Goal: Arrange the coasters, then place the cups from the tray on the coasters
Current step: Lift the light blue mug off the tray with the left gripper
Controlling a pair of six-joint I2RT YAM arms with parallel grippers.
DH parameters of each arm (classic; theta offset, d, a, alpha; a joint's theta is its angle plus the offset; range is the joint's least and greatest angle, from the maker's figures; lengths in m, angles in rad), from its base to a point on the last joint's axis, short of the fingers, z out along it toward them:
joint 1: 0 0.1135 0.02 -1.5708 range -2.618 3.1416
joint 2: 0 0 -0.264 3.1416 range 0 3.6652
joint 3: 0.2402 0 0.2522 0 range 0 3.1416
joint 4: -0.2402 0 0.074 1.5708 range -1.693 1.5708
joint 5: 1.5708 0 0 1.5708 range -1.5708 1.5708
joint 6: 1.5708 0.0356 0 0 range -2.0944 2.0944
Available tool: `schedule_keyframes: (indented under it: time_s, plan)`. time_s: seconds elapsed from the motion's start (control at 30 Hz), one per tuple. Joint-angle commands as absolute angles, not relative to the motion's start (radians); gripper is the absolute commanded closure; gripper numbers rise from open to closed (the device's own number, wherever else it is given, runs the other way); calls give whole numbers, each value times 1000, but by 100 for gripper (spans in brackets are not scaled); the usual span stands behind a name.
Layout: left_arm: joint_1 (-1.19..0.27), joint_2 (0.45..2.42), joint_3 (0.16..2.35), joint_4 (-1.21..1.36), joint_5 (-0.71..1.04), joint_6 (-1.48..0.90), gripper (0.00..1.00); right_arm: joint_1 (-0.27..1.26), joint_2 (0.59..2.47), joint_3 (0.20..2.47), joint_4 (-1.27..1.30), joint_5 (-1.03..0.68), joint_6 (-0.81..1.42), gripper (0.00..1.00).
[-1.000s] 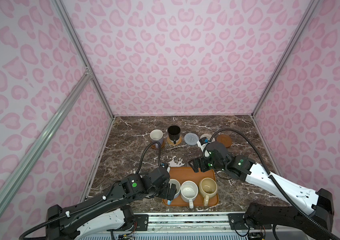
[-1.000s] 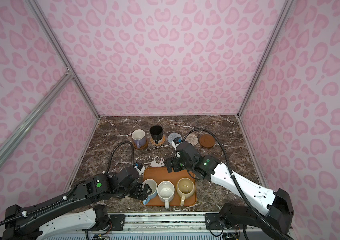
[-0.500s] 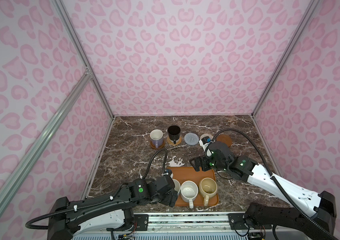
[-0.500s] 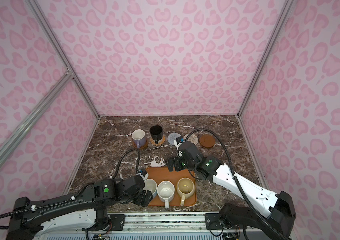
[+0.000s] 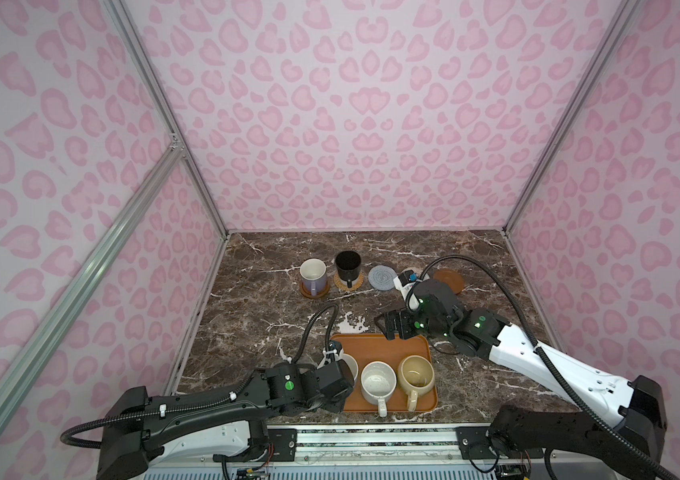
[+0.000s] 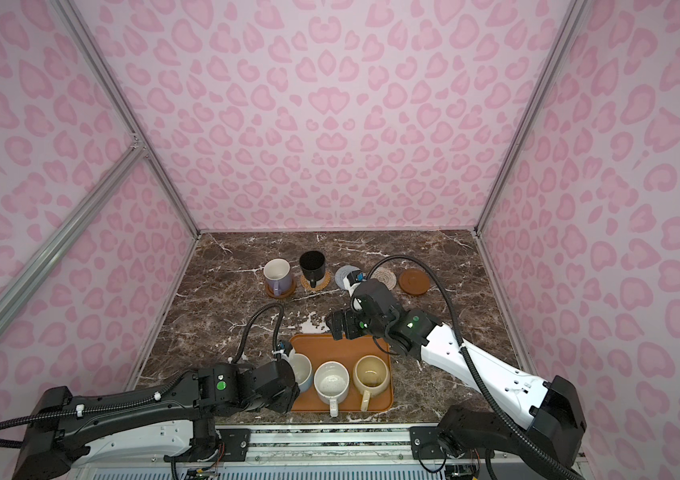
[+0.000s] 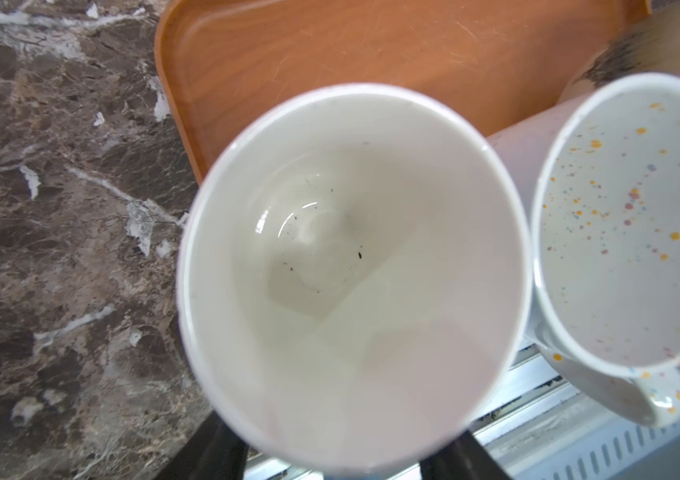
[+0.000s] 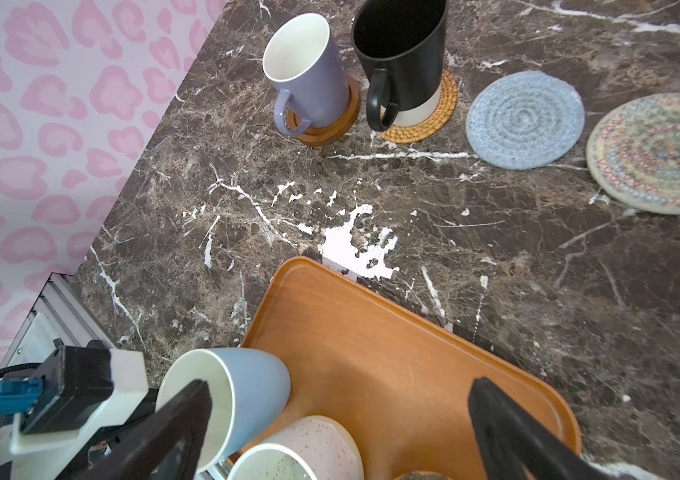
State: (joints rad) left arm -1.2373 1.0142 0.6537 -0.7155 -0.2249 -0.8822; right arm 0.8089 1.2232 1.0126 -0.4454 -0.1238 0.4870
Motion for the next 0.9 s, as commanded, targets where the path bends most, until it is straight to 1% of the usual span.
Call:
schedule_keyframes:
  time_s: [0.0, 0.07, 0.17, 0.23, 0.33, 0.4, 0.57, 0.67, 0.7, 0.77, 0.87]
  plan:
    - [-1241, 1037, 656, -707, -287, -923, 44, 808, 1236, 1025, -397, -129, 489, 1]
    - [-1244, 1049, 655, -718, -309, -939, 49, 808, 1242, 1023, -394, -126, 488, 1]
    - [-1246, 1057, 635, -682, -307, -943, 53, 805, 1252, 1022, -394, -127, 488, 1]
    - [-1247, 1067, 635, -665, -307, -941, 59, 802, 1256, 1022, -394, -129, 487, 2]
    - [-1247, 1083, 643, -667, -320, -939, 62, 798, 1264, 1020, -391, -130, 488, 1]
    - [-1248, 1093, 646, -669, -328, -941, 69, 796, 1270, 1018, -393, -133, 489, 1]
    - [-1249, 1124, 653, -679, -369, -954, 73, 790, 1284, 1019, -390, -147, 489, 2]
    - [-1249, 1129, 654, -675, -379, -957, 79, 790, 1290, 1018, -386, -161, 487, 2]
    - [-1249, 1128, 654, -676, -383, -959, 79, 790, 1290, 1015, -383, -170, 486, 2]
    - [-1248, 1124, 657, -679, -391, -965, 85, 787, 1289, 1000, -361, -208, 483, 2]
    - [-1249, 1122, 665, -681, -404, -968, 91, 762, 1284, 970, -328, -315, 475, 4]
